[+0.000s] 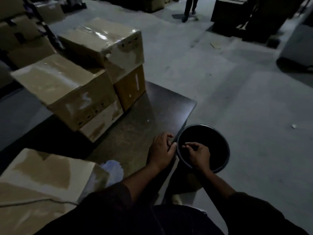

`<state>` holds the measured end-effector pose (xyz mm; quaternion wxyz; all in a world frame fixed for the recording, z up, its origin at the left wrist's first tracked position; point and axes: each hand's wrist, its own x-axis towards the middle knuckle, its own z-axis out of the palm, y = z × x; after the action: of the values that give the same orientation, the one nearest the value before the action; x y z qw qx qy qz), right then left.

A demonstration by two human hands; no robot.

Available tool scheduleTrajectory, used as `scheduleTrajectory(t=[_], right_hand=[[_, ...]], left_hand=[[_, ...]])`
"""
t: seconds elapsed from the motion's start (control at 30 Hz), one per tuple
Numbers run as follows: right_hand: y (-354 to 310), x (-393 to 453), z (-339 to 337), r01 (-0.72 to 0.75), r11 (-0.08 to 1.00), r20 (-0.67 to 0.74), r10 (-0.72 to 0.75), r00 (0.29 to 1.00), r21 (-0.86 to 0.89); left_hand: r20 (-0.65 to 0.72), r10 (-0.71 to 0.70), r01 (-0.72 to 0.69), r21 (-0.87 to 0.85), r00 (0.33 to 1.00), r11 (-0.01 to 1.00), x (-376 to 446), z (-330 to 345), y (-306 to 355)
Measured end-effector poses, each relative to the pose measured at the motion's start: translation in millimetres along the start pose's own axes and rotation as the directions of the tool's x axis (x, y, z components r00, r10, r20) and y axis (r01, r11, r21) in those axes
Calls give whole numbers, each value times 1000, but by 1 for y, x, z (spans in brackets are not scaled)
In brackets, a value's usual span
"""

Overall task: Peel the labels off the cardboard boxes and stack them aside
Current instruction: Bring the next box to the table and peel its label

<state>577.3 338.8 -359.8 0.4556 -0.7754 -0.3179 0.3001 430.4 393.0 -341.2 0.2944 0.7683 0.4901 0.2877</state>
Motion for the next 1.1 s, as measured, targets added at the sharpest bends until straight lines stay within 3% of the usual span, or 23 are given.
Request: scheduleTrajectory(t=[0.13,0.3,0.47,0.67,1.1], right_hand=[[17,32,-33,-90,996,-48,90,995,-6],[38,59,-52,-131,989,-123,121,985,-69],[51,73,-53,-119,958,-64,106,992,-260],[62,82,-56,-114,932,1,122,993,-345],[46,86,-50,-135,947,-122,103,987,-291]], left_hand=[[166,-41,38,17,985,999,29,51,24],[233,-100,93,41,967,995,45,88,37],[241,-103,90,67,965,994,49,95,36],[225,-98,85,70,969,994,56,95,33],[235,-141,131,59,962,990,59,99,36]])
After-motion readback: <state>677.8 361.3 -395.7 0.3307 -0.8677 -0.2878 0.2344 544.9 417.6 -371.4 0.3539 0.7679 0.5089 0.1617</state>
